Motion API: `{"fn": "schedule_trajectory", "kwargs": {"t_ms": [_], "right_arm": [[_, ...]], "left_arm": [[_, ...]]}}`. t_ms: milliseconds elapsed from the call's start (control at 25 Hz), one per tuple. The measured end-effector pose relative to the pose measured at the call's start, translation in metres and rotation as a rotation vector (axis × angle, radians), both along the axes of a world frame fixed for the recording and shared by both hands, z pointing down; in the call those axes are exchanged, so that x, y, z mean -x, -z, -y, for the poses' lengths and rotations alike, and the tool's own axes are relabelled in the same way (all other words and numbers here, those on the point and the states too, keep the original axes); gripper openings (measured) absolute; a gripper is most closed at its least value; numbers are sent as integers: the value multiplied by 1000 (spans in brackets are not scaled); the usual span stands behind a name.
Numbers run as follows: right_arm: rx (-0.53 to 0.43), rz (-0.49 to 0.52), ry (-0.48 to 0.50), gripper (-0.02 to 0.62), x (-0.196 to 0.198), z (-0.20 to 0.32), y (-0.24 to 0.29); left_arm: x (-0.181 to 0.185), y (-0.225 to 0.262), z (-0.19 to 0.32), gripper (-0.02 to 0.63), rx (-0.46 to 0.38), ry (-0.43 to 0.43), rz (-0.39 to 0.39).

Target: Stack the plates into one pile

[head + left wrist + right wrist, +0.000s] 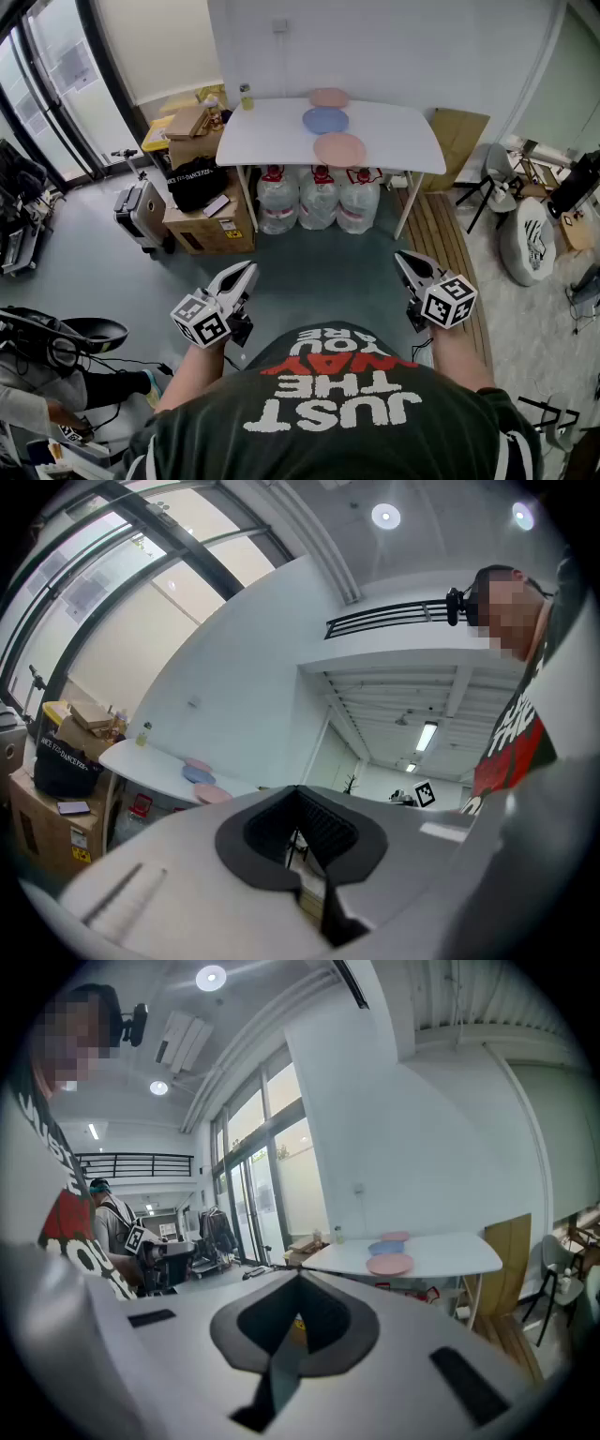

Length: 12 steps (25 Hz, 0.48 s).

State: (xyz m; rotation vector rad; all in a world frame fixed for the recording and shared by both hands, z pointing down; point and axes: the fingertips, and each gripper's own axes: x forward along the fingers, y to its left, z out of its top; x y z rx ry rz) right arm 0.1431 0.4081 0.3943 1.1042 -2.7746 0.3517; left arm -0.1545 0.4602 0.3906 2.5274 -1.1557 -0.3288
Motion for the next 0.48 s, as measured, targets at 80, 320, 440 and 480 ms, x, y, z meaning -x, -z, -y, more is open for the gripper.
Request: {"fn": "schedule_trajectory", "kwargs": {"t_ms": [80,320,440,480], "right_arm": [[0,-2,2,5,0,1,1],[-5,-3,8,5,0,1,1],[-7,-4,11,5,0,2,0],[-6,-4,12,5,0,3,0]], "left_arm": [[0,0,0,8,0,0,-3],[0,2,0,8,15,12,-5],[-1,0,1,8,0,0,0],[-2,1,2,8,-1,0,1]]}}
